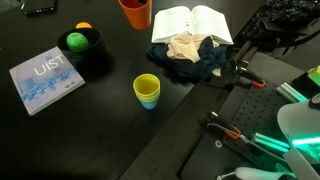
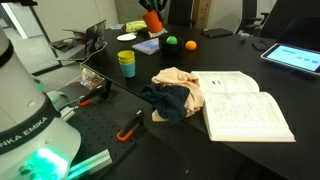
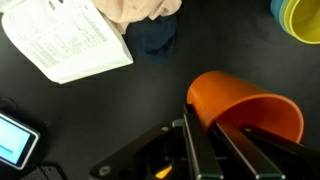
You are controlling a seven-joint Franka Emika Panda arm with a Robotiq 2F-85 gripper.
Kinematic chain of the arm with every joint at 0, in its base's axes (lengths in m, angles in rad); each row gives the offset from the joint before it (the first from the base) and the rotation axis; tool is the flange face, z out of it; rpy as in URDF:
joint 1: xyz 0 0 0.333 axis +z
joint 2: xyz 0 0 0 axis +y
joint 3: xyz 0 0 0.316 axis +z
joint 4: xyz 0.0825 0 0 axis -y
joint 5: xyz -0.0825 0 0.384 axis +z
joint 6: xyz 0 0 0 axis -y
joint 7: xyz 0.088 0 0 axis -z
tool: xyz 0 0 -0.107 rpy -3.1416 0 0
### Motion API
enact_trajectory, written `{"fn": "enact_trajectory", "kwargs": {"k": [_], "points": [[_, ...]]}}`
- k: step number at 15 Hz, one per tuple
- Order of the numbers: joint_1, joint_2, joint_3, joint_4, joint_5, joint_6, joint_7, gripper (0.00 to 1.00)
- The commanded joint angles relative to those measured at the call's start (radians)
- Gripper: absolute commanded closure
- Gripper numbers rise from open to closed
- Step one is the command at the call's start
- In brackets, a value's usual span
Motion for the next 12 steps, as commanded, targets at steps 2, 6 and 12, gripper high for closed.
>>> {"fn": "enact_trajectory", "kwargs": {"k": [2, 6, 12], "points": [[0.019, -0.013, -0.006, 0.037, 0.260, -0.168, -0.069, 0.99], [0.015, 0.000, -0.012, 0.078, 0.441, -0.293, -0.091, 0.99], [0.006, 0.010, -0.019, 0.082, 0.574, -0.346, -0.079, 0.99]]}}
